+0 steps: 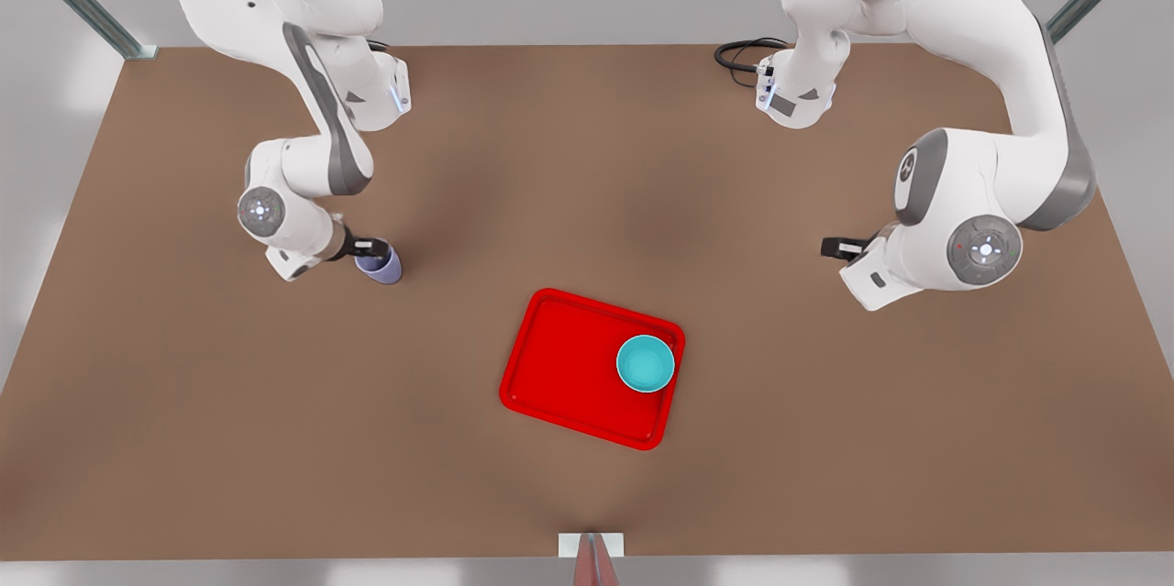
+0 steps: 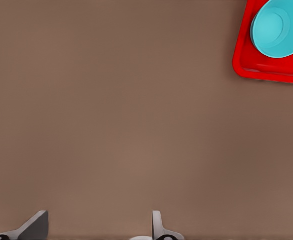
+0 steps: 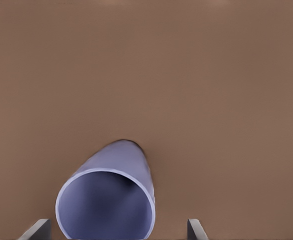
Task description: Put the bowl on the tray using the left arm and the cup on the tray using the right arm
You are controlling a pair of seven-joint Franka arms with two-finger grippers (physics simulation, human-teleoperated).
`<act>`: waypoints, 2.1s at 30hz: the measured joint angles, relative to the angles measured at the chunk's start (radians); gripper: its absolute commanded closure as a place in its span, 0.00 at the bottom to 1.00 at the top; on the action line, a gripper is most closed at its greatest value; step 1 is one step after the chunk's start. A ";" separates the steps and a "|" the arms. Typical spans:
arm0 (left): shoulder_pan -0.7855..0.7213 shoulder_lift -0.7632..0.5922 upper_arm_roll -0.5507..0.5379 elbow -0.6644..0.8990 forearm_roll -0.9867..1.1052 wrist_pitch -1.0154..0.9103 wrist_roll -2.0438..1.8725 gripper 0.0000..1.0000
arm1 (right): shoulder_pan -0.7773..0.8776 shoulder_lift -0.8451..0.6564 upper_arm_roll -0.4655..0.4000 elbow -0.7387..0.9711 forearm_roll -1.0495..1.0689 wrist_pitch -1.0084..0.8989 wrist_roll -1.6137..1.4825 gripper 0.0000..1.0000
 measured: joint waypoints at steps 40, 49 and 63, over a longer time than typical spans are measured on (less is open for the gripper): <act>0.000 0.006 0.006 0.003 0.000 0.006 0.000 0.00 | 0.001 0.053 -0.028 -0.067 -0.042 0.146 -0.011 0.79; 0.000 0.006 0.008 0.003 0.001 0.005 0.000 0.00 | 0.000 0.050 -0.027 -0.064 -0.036 0.150 -0.014 0.79; 0.000 0.002 0.009 0.005 0.001 -0.003 0.002 0.00 | 0.052 0.199 0.000 0.454 -0.026 -0.161 0.010 0.79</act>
